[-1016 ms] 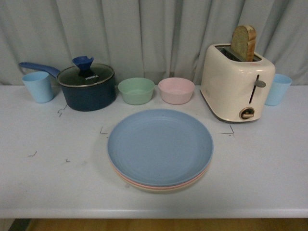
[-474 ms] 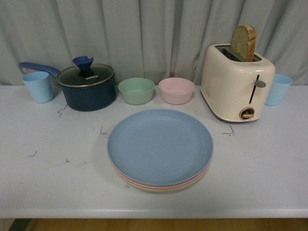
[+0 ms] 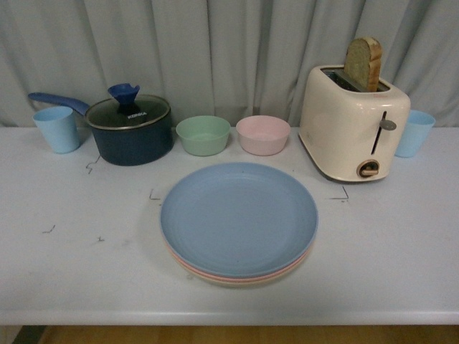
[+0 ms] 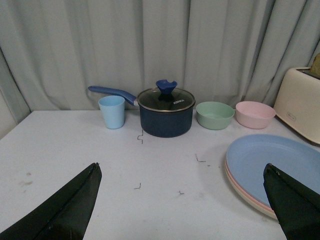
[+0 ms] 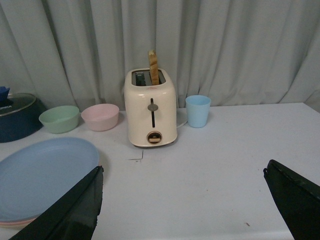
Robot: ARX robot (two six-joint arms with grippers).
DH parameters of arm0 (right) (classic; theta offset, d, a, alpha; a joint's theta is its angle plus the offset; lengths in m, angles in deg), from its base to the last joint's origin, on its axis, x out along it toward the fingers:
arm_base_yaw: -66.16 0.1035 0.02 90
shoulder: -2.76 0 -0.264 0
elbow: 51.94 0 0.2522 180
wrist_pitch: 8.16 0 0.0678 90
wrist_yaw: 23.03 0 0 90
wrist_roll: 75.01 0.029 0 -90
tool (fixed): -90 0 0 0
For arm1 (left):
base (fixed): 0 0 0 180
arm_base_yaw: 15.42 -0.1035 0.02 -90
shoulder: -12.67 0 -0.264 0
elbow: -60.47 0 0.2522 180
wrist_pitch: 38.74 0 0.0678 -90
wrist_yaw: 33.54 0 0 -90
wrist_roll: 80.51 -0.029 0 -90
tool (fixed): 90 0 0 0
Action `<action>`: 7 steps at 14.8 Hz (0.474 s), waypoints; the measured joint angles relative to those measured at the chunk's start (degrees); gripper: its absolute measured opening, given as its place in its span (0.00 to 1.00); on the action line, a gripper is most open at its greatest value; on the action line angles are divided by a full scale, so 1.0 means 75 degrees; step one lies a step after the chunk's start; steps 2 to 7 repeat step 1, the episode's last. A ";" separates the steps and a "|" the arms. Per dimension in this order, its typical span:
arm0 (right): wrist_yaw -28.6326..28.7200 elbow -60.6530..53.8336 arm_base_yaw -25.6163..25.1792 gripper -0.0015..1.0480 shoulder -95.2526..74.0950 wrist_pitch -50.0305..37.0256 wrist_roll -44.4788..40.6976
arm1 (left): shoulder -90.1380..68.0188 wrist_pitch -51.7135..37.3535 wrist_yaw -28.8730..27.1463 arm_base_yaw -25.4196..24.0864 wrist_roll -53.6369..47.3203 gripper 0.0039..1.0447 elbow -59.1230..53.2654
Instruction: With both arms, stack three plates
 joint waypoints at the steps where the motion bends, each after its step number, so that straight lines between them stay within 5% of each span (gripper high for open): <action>1: 0.0000 0.0000 0.0000 0.94 0.0000 0.0000 0.0000 | 0.0000 0.0000 0.0000 0.0000 0.0000 0.94 0.0000; 7: 0.0000 0.0000 0.0000 0.94 0.0000 0.0000 0.0000 | 0.0000 0.0000 0.0000 0.0000 0.0000 0.94 0.0000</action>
